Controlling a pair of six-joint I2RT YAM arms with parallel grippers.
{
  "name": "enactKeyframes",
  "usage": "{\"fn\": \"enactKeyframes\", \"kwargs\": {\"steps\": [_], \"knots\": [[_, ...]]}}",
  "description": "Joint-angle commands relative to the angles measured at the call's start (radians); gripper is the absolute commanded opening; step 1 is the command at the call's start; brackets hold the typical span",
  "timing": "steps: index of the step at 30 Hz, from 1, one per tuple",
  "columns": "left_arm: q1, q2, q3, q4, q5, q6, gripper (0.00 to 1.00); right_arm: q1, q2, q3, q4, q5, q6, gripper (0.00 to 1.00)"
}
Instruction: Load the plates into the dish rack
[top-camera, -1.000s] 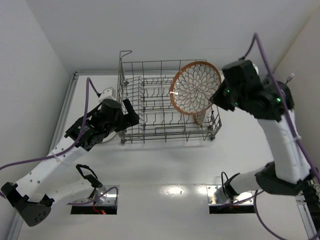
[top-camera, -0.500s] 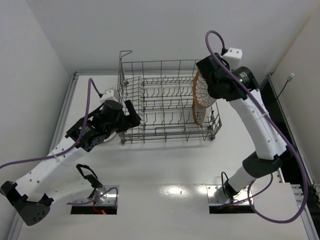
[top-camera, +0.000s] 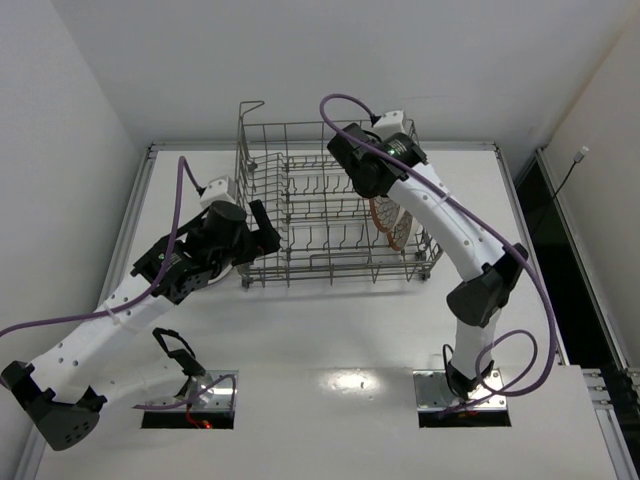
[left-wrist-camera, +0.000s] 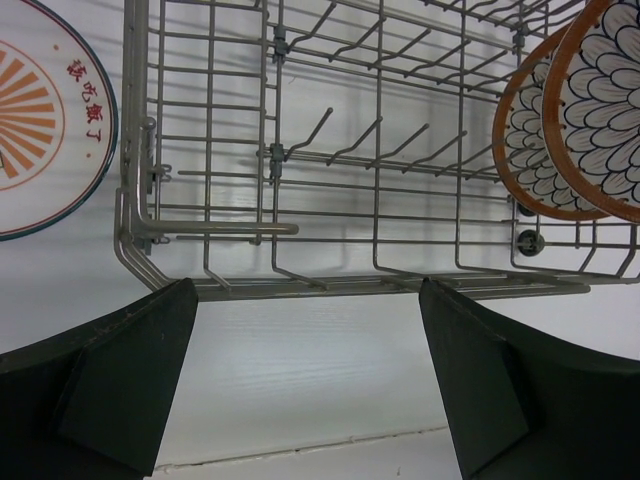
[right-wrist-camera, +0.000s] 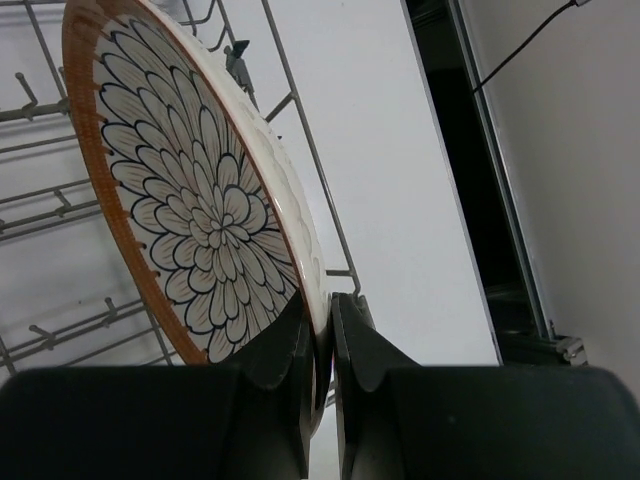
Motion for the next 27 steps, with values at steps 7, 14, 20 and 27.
{"fn": "enactKeyframes", "kwargs": {"steps": [7, 14, 20, 27], "knots": [[-0.012, -0.029, 0.03, -0.008, -0.046, 0.026, 0.94, -0.008, 0.008, 0.016, 0.051, 0.181, 0.0, 0.0], [-0.012, -0.029, 0.03, -0.008, -0.046, 0.026, 0.95, -0.008, 0.04, -0.004, 0.069, 0.201, -0.04, 0.0], [-0.012, -0.029, 0.03, -0.008, -0.066, 0.026, 0.98, -0.008, 0.091, -0.035, 0.049, 0.234, -0.04, 0.0], [-0.021, -0.029, 0.03, -0.008, -0.077, 0.044, 0.99, -0.017, 0.169, -0.067, 0.038, 0.195, -0.02, 0.0]]}}
